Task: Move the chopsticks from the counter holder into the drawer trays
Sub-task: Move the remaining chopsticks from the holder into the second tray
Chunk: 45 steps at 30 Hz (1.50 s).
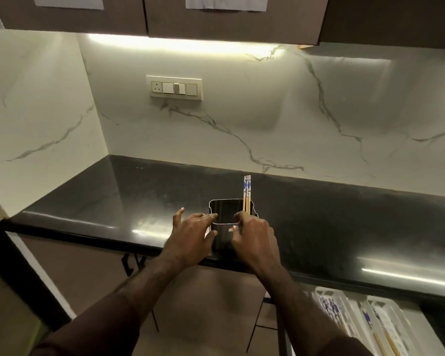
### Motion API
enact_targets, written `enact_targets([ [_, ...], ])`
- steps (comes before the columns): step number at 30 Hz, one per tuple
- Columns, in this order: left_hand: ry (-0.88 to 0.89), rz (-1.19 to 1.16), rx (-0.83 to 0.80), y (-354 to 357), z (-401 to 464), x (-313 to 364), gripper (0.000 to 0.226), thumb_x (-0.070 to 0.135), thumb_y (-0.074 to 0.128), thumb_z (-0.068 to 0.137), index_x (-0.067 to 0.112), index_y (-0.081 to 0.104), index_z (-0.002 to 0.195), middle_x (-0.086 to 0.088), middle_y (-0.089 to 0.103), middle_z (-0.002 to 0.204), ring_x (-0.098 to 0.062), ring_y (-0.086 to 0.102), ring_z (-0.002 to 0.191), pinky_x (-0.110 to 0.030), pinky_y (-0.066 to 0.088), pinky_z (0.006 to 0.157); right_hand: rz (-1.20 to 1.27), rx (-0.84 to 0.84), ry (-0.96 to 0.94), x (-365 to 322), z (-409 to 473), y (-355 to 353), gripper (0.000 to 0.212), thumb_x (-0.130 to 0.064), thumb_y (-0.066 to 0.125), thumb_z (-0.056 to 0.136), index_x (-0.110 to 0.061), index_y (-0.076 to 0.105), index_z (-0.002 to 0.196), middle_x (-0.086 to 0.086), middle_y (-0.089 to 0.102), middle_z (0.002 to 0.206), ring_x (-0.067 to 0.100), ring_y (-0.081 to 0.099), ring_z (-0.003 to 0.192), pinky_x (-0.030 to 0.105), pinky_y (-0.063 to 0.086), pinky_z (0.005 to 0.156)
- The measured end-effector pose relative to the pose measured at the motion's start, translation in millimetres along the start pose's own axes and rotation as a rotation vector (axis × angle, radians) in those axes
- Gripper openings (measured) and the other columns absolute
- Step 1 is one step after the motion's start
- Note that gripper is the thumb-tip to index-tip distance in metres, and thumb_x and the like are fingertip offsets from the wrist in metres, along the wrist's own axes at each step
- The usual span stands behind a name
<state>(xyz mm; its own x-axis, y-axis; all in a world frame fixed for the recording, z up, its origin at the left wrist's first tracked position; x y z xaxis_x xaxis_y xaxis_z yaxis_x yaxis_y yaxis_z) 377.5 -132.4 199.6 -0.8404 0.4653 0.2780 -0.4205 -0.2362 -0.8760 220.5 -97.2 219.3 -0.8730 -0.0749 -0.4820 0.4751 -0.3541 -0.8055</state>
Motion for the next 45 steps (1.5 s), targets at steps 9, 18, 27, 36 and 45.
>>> enact_targets([
  [9,-0.039,-0.022,-0.054,47.4,62.9,-16.0,0.042,0.032,0.058,0.093,0.021,0.055,0.134,0.002,0.065,0.129,-0.014,0.053,0.127,-0.047,0.009,0.116,0.068,-0.094,0.034,39.9,60.5,32.0,0.027,-0.023,0.06,0.093,-0.017,0.061,0.12,0.003,0.069,0.105,0.015,0.068,0.089,0.035,0.06,0.078],
  [18,-0.022,-0.089,-0.13,76.6,108.8,-25.6,0.043,0.028,0.059,0.092,0.02,0.054,0.134,-0.001,0.065,0.129,-0.016,0.053,0.127,-0.048,0.01,0.116,0.074,-0.097,0.099,59.1,87.0,49.6,0.026,-0.022,0.059,0.093,-0.017,0.063,0.119,0.003,0.071,0.11,0.014,0.069,0.095,0.029,0.057,0.083],
  [27,0.068,-0.218,-0.169,91.1,174.0,-38.4,0.044,0.03,0.059,0.092,0.02,0.055,0.135,-0.003,0.065,0.129,-0.017,0.055,0.125,-0.044,0.014,0.117,-0.005,-0.076,0.3,56.0,107.6,59.5,0.025,-0.03,0.06,0.093,-0.022,0.062,0.117,-0.002,0.071,0.102,0.012,0.069,0.091,0.033,0.059,0.081],
  [36,0.019,-0.532,-0.299,112.6,227.6,-34.4,0.05,0.032,0.07,0.085,0.017,0.058,0.132,-0.003,0.067,0.125,-0.017,0.061,0.12,-0.039,0.045,0.106,-0.077,-0.035,0.472,49.4,123.0,66.7,0.02,-0.033,0.057,0.089,-0.022,0.065,0.104,-0.002,0.071,0.091,0.02,0.069,0.088,0.039,0.057,0.079],
  [45,-0.282,-0.874,-0.354,134.9,246.4,-31.2,0.038,0.018,0.083,0.075,0.012,0.073,0.11,-0.002,0.076,0.101,-0.003,0.07,0.089,-0.02,0.053,0.088,-0.101,-0.056,0.5,52.1,137.0,75.3,0.019,-0.031,0.055,0.089,-0.02,0.065,0.101,0.002,0.071,0.091,0.024,0.068,0.088,0.039,0.057,0.077],
])
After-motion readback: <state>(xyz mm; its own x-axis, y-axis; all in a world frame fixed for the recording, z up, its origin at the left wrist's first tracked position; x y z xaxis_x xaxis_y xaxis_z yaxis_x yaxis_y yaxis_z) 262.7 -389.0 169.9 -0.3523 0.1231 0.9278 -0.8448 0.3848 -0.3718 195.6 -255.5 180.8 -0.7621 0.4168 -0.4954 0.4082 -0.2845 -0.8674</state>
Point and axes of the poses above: each hand's wrist, its own z-axis towards the middle knuckle, its own y-axis out of the palm, x = y × z, the point moved 2 cm from there along z, towards the middle knuckle
